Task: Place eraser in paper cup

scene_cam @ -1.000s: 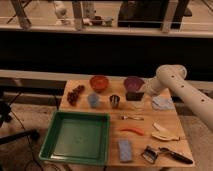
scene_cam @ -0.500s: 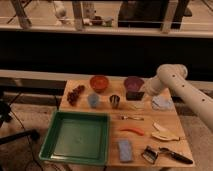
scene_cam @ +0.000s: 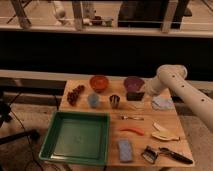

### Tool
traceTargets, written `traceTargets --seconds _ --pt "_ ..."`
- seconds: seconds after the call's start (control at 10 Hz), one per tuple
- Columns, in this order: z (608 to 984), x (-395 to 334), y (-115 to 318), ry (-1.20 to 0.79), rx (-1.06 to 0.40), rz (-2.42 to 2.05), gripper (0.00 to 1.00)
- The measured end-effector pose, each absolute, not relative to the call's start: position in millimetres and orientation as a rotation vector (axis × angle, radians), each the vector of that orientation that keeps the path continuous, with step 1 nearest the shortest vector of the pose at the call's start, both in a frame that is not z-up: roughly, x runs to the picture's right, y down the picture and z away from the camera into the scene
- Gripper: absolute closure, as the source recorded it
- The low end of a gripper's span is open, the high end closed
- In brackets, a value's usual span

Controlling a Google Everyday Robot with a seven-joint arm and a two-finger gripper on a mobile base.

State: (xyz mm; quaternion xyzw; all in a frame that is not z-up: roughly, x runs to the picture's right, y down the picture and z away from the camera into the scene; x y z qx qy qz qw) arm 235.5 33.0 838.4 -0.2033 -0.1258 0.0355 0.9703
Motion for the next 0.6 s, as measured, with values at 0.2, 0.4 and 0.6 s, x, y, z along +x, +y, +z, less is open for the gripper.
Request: traceTargets --seconds 0.2,0.4,0.6 --pt "835.5 234.1 26.2 -0.25 -0.392 0.075 1.0" --pt "834.8 232.7 23.8 -0.248 -0.38 0.078 1.0" --pt "835.6 232.2 23.0 -0.246 -0.375 0.081 1.0"
